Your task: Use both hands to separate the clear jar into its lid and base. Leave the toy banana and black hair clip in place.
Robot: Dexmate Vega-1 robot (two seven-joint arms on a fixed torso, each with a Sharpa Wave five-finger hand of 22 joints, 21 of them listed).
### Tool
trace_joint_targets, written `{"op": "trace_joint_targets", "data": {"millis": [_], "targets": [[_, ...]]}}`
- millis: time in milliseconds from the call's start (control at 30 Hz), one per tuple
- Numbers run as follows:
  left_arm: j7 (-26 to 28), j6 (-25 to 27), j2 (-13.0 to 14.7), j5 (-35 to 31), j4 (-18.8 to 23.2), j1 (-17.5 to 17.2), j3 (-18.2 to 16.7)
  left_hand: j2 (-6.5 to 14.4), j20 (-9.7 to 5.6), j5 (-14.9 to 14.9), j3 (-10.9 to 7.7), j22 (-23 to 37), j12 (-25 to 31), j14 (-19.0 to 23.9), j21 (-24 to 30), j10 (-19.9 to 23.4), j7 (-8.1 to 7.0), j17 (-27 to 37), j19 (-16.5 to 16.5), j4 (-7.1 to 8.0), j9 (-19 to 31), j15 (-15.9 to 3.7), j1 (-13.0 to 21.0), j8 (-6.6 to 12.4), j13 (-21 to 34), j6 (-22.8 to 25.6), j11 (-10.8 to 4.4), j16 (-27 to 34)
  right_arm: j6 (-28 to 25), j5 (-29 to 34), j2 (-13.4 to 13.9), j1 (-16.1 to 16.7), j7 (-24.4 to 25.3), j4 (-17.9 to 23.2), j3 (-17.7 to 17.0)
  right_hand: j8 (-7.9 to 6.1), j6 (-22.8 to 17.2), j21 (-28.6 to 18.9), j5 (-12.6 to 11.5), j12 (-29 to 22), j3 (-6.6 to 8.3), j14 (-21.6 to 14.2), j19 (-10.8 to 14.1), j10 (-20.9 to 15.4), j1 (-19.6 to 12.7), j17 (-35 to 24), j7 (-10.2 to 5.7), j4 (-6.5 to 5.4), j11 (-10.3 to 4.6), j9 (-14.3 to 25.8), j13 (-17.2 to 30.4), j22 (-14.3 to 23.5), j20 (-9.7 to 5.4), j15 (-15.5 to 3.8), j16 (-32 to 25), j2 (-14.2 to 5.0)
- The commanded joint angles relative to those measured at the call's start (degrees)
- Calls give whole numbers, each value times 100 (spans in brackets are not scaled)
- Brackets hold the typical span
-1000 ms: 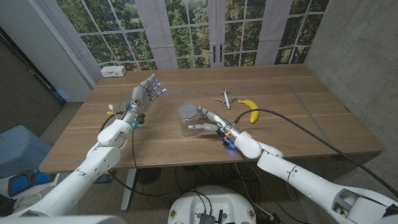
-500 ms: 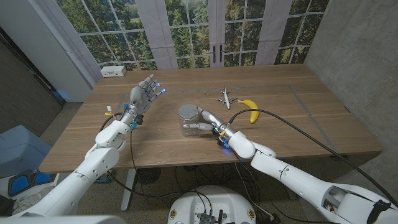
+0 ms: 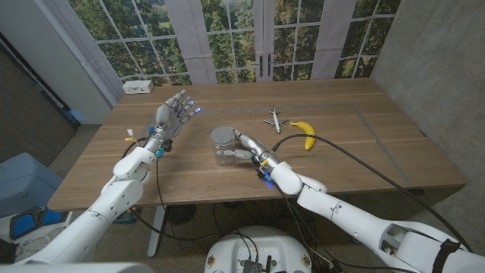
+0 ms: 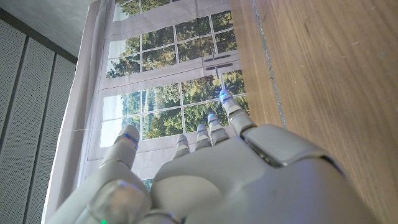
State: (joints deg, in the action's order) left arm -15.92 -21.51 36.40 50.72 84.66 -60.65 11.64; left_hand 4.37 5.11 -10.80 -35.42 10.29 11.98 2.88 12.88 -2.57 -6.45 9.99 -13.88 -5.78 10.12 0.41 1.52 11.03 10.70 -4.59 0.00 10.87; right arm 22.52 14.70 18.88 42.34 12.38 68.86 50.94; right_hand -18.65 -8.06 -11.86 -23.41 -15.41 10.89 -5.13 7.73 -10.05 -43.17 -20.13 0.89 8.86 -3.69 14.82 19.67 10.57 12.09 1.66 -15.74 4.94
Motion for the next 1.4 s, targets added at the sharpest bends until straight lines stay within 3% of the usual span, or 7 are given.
{"op": "trace_joint_targets", "data": {"millis": [33, 300, 567, 733, 900, 1233, 1400], "targets": [[-101, 42, 18, 153, 16, -99, -102, 22, 26, -33, 12, 6, -10, 84, -2, 4, -30, 16, -55, -31, 21, 14, -57, -21, 17, 9, -16, 32, -20, 122, -284, -103, 306, -442, 203, -692, -871, -53, 279, -515, 222, -484, 100, -827, -473, -346, -143, 41, -148, 270, 388, 19, -13, -191, -275, -220], [-151, 49, 28, 216, 10, -156, -170, 19, 51, -33, 15, 7, -12, 101, -2, 4, -42, 17, -78, -31, 21, 14, -59, -25, 17, 2, -18, 27, -44, 324, -486, -196, 793, -818, 310, -2207, -2989, -463, 1258, -1858, 416, -1862, 1430, -2409, -1172, -1455, -142, 57, -160, 676, 1464, 50, -447, -855, -1278, -481], [-233, 75, 6, 239, -105, -82, -174, 15, 64, -34, 17, 9, -16, 109, -7, 1, -44, 18, -86, -33, 21, 14, -59, -29, 17, -7, -19, 19, -202, 455, -571, -352, 1008, -1134, 452, -2839, -4192, -1024, 1231, -2861, 473, -3188, 2523, -3521, -1725, -2981, -167, 59, -275, 489, 2235, 183, -922, -1217, -2736, -643], [-285, 99, -14, 244, -183, -7, -160, 14, 70, -34, 18, 9, -18, 114, -9, -1, -45, 18, -90, -33, 21, 14, -60, -30, 17, -10, -20, 16, -332, 448, -576, -395, 1009, -1255, 523, -2922, -4497, -1217, 1143, -2803, 670, -3493, 2731, -3818, -1853, -3016, -101, 62, -227, 327, 1986, 239, -1077, -1288, -2642, -725], [-337, 136, -28, 236, -272, 93, -132, 14, 74, -34, 18, 10, -17, 114, -12, 5, -46, 18, -92, -33, 21, 11, -60, -31, 17, -12, -12, 12, -560, 458, -557, -395, 1030, -1265, 579, -2548, -3869, -1323, 1148, -2281, 769, -3149, 2531, -3259, -1684, -2943, -255, 15, -197, 36, 1580, 282, -975, -1216, -2116, -527], [-377, 218, -32, 201, -359, 223, -78, 14, 81, -35, 17, 11, -22, 113, -20, -3, -52, 18, -95, -35, 21, 13, -57, -33, 17, -20, -9, 2, -1008, 495, -455, -372, 954, -948, 657, -2452, -3850, -1284, 1225, -2085, 787, -2816, 2186, -3204, -1460, -2812, -360, -27, -208, -134, 1354, 261, -896, -1179, -1685, -386], [-361, 249, -27, 203, -357, 228, -76, 15, 79, -36, 16, 11, -26, 117, -22, -11, -51, 18, -96, -38, 20, 15, -53, -34, 16, -23, -19, 0, -1109, 632, -408, -359, 1140, -805, 693, -2681, -4948, -1439, 1237, -2310, 1014, -3324, 2244, -4302, -1628, -2905, -502, 59, -453, -369, 1133, 223, -1155, -1399, -1742, -571]]}}
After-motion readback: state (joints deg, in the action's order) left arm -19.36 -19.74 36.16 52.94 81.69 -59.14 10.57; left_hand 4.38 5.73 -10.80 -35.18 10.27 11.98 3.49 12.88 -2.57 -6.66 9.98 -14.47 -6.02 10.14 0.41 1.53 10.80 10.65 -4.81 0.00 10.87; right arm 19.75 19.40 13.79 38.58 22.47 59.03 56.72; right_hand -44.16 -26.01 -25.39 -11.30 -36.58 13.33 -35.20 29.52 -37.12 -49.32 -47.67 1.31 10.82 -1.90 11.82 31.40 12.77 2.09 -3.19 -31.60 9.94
